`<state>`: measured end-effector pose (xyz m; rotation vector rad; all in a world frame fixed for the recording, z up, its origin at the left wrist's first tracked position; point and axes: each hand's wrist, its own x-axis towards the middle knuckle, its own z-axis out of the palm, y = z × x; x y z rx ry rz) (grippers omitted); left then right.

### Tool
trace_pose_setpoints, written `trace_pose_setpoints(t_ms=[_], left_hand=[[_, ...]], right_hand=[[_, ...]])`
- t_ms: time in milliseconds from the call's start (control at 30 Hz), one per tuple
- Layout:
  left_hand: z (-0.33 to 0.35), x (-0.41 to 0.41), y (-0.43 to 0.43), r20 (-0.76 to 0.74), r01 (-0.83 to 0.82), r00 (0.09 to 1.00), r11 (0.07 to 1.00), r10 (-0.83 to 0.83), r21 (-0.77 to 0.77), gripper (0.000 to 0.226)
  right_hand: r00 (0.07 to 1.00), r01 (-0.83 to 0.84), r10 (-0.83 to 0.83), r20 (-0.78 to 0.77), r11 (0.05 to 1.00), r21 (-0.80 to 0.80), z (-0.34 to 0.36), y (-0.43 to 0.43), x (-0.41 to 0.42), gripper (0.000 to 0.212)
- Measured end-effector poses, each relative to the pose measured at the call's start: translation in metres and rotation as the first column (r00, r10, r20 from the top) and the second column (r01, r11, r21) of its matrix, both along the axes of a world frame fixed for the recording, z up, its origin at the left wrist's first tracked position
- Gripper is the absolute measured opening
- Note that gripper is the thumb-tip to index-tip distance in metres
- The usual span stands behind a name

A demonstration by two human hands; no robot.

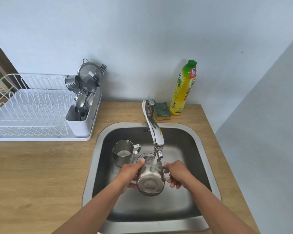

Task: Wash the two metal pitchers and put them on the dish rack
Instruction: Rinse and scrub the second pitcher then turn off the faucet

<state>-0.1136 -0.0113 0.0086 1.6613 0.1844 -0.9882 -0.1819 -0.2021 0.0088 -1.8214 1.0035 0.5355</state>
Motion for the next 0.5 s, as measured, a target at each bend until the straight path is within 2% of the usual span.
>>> trace_pose_setpoints(t_ms=[233,400,500], left_hand=[[-0.013,-0.002,0.001,-0.010,0.055,0.998,0.998,-0.056,-0.021,0.041],[-0.021,-0.005,0.001,-0.027,-0.014,1.000,0.998,0.012,-0.059,0.047],[-0.016,-0.007,0.000,-0.025,-0.015,1.000,0.997,0.013,-0.080,0.041]], right_hand=[[0.999,-0.044,0.043,0.024,0.998,0.050,-0.001,0.007,-0.006,0.039],[0.994,-0.096,0.096,0.049,0.995,-0.005,0.003,0.010,-0.009,0.036],[0.993,-0.099,0.103,0.062,0.994,-0.051,0.001,0.008,-0.012,0.033]])
